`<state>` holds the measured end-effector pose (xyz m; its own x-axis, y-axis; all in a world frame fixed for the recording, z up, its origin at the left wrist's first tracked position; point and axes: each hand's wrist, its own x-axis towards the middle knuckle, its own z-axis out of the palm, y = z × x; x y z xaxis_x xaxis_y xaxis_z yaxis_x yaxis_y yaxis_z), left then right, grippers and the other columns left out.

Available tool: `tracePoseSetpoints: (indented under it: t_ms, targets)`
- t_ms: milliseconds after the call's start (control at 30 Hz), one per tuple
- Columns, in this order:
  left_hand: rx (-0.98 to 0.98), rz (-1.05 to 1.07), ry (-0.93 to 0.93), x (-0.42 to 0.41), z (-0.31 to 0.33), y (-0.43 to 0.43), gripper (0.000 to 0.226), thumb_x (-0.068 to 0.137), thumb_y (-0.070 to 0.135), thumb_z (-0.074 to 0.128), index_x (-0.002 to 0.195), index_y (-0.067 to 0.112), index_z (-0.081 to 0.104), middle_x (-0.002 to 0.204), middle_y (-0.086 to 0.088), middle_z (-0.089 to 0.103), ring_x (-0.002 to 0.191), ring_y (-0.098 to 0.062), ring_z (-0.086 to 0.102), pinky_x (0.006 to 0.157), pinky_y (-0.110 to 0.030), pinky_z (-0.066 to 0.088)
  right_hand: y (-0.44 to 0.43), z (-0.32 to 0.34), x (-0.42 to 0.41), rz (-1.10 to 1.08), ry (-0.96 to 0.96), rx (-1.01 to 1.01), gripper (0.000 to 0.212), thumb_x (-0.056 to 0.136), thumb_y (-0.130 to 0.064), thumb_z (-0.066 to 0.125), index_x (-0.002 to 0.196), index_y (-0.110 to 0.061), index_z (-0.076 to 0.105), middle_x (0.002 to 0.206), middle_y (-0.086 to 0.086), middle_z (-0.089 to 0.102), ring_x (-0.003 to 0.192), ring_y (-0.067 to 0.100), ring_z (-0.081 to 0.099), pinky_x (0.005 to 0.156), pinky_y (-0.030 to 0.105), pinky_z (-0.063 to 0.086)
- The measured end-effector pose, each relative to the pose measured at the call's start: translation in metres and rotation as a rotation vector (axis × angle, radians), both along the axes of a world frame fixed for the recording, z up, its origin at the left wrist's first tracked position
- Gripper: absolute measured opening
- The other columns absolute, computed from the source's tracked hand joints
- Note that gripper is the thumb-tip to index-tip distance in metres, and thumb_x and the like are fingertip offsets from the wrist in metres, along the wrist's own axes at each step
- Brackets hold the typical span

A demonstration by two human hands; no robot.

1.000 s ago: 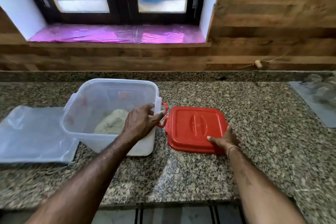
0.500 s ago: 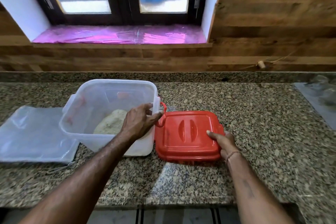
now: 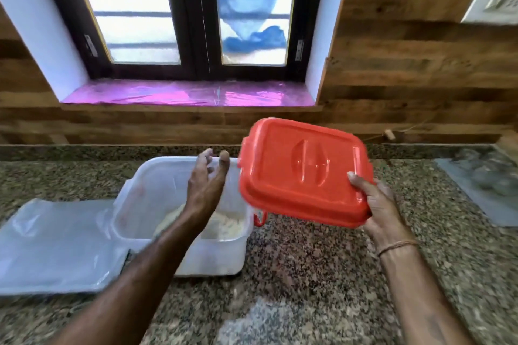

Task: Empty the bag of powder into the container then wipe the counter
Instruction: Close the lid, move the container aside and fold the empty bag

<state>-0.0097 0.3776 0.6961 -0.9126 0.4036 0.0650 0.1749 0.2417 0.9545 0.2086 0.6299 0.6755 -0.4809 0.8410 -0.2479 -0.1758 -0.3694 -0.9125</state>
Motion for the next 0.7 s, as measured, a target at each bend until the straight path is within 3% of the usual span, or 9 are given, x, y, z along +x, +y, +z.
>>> tracePoseSetpoints:
  t_ms: [100, 233, 333, 400, 500, 600, 700]
  targets:
    - [0.041, -0.008, -0.08, -0.032, 0.009, -0.018, 0.083, 0.08, 0.085, 0.053, 0.138, 0.026, 0.055, 0.129, -0.002, 0.069, 0.119, -0.023, 0.065, 0.106, -0.045, 0.05, -0.047, 0.017, -0.035, 0.148, 0.006, -0.047, 0.062, 0.075, -0.014, 0.086, 0.13, -0.013, 0.059, 0.114, 0.018, 0.077, 0.099, 0.037, 0.077, 0.079, 0.057, 0.063]
    - [0.104, 0.004, -0.14, -0.068, 0.012, -0.071, 0.069, 0.074, 0.075, 0.069, 0.126, 0.03, 0.062, 0.112, 0.001, 0.075, 0.101, -0.022, 0.074, 0.092, -0.05, 0.06, -0.102, 0.019, -0.094, 0.145, -0.087, 0.016, 0.08, 0.073, -0.017, 0.091, 0.141, -0.013, 0.048, 0.124, 0.017, 0.07, 0.106, 0.039, 0.073, 0.09, 0.06, 0.06]
    - [0.028, 0.041, -0.15, -0.092, 0.001, -0.118, 0.079, 0.076, 0.078, 0.066, 0.137, 0.028, 0.056, 0.117, -0.003, 0.073, 0.099, -0.024, 0.074, 0.086, -0.051, 0.062, -0.14, 0.01, -0.13, 0.148, -0.251, 0.205, 0.066, 0.079, -0.028, 0.088, 0.132, -0.021, 0.05, 0.123, 0.012, 0.069, 0.106, 0.031, 0.072, 0.095, 0.053, 0.059]
    - [-0.087, 0.101, -0.14, -0.107, -0.015, -0.135, 0.091, 0.069, 0.093, 0.057, 0.14, 0.035, 0.054, 0.13, -0.006, 0.069, 0.113, -0.029, 0.069, 0.098, -0.056, 0.055, -0.162, 0.004, -0.141, 0.148, -0.422, 0.373, 0.063, 0.078, -0.043, 0.084, 0.129, -0.023, 0.053, 0.123, 0.009, 0.068, 0.106, 0.026, 0.07, 0.095, 0.047, 0.059]
    - [-0.265, 0.088, -0.141, -0.125, -0.042, -0.15, 0.097, 0.076, 0.092, 0.046, 0.152, 0.032, 0.043, 0.159, -0.013, 0.042, 0.141, -0.037, 0.047, 0.116, -0.058, 0.036, -0.182, -0.006, -0.149, 0.105, -0.659, 0.562, 0.086, 0.069, -0.069, 0.073, 0.135, -0.016, 0.055, 0.127, 0.01, 0.061, 0.111, 0.027, 0.064, 0.097, 0.046, 0.057]
    - [-0.156, 0.005, -0.247, -0.124, -0.039, -0.154, 0.102, 0.074, 0.09, 0.052, 0.156, 0.03, 0.038, 0.152, -0.01, 0.051, 0.128, -0.032, 0.059, 0.104, -0.053, 0.052, -0.19, -0.014, -0.15, 0.09, -0.678, 0.552, 0.1, 0.061, -0.08, 0.064, 0.139, -0.018, 0.05, 0.128, 0.009, 0.062, 0.11, 0.028, 0.066, 0.095, 0.049, 0.058]
    - [-0.063, -0.058, -0.301, -0.132, -0.041, -0.154, 0.106, 0.073, 0.085, 0.06, 0.158, 0.029, 0.031, 0.151, -0.009, 0.052, 0.122, -0.029, 0.063, 0.096, -0.047, 0.058, -0.198, -0.017, -0.147, 0.108, -0.684, 0.526, 0.084, 0.079, -0.066, 0.071, 0.141, -0.015, 0.045, 0.126, 0.008, 0.064, 0.107, 0.027, 0.067, 0.091, 0.046, 0.06]
